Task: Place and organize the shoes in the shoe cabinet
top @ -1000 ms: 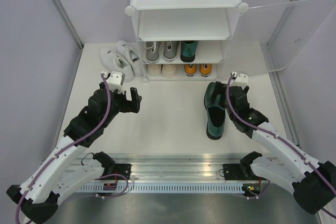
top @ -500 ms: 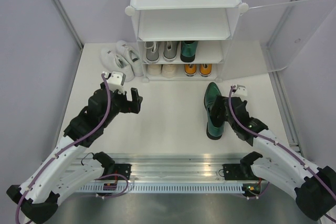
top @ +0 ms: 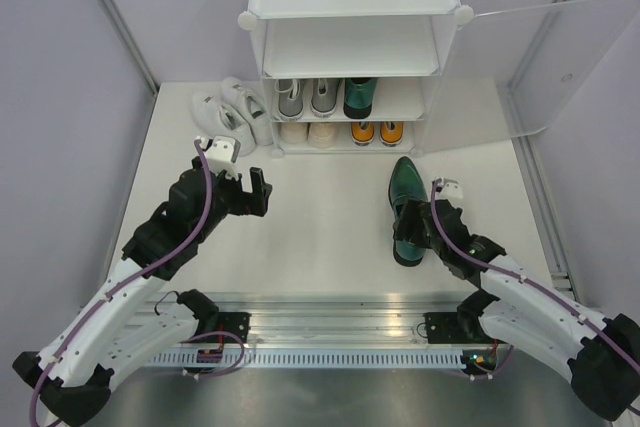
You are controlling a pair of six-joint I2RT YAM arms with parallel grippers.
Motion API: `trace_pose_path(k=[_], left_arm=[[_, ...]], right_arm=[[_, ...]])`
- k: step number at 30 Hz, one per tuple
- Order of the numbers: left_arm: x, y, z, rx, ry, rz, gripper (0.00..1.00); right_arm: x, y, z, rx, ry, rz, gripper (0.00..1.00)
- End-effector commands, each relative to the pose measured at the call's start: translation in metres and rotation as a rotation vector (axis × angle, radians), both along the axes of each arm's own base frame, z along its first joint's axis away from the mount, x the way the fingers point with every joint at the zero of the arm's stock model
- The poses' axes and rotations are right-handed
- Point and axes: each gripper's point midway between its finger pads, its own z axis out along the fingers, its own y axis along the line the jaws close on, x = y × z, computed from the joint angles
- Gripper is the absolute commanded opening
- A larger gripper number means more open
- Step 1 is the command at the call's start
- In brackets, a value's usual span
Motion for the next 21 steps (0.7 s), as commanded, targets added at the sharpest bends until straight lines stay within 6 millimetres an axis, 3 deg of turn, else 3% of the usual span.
trace_pose_path(k=[1,8,14,21], left_arm=[[0.001,-0.004,0.004,0.01,-0.022,-0.031,0.99],[0.0,-0.006,0.004,0.006,-0.018,-0.041,0.99],[0.0,-0.008,0.003,0.004,-0.013,-0.051,1.0],[-0.001,-0.01,0.002,0.001,-0.01,-0.06,0.99]], right_arm=[[-0.003,0.004,-0.005,0.016,0.005,-0.013,0.98],[-0.01,0.012,-0.017,-0.06,0.014,-0.021,0.98],[-0.006,-0.003,-0.032,-0.146,0.015,-0.106,0.98],[0.002,-0.006,-0.031,-0.166,0.002,-0.158,0.98]])
